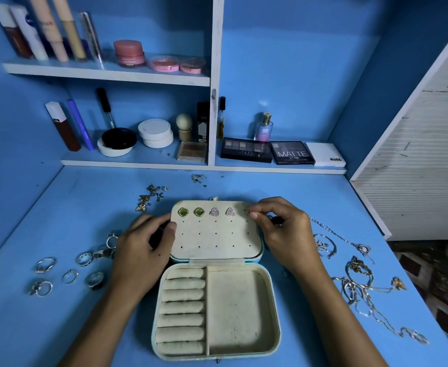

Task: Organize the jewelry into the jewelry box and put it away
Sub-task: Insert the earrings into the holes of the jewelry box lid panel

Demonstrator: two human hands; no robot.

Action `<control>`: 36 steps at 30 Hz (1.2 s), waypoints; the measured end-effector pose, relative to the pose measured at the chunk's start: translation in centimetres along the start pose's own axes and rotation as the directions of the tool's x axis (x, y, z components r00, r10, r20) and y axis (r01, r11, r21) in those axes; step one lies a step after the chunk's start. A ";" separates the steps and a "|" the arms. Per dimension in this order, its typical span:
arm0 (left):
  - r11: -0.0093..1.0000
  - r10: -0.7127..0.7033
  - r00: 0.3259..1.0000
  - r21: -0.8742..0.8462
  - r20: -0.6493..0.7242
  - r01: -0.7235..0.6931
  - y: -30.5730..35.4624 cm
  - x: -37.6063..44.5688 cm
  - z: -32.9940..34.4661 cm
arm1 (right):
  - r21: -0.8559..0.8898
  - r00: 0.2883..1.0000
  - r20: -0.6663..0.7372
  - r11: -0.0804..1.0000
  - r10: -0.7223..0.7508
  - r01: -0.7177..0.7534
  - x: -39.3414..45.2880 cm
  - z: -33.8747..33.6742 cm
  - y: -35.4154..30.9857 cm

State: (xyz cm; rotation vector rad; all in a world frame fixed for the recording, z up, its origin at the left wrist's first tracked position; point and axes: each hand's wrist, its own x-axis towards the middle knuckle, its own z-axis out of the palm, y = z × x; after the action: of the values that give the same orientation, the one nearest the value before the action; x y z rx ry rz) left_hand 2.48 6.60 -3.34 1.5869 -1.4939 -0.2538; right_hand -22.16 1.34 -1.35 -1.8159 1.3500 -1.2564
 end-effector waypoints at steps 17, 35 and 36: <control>0.996 0.041 0.999 -0.074 -0.030 -0.044 -0.1 0.0 -0.1 | 0.198 0.981 0.012 0.962 0.192 -0.190 0.1 0.3 -1.2; 0.997 0.060 0.998 -0.052 -0.017 -0.061 -0.1 0.1 -0.1 | 0.333 0.971 0.048 0.912 0.236 -0.238 0.4 0.5 -1.4; 0.996 0.064 0.998 -0.057 -0.016 -0.065 -0.1 0.1 -0.1 | 0.337 0.971 0.051 0.911 0.235 -0.238 0.5 0.5 -1.3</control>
State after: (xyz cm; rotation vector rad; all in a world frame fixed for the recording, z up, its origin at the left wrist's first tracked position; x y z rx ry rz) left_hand 2.66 6.56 -3.31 1.4895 -1.5109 -0.2464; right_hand -21.17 1.33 -0.27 -1.3745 1.2158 -1.2574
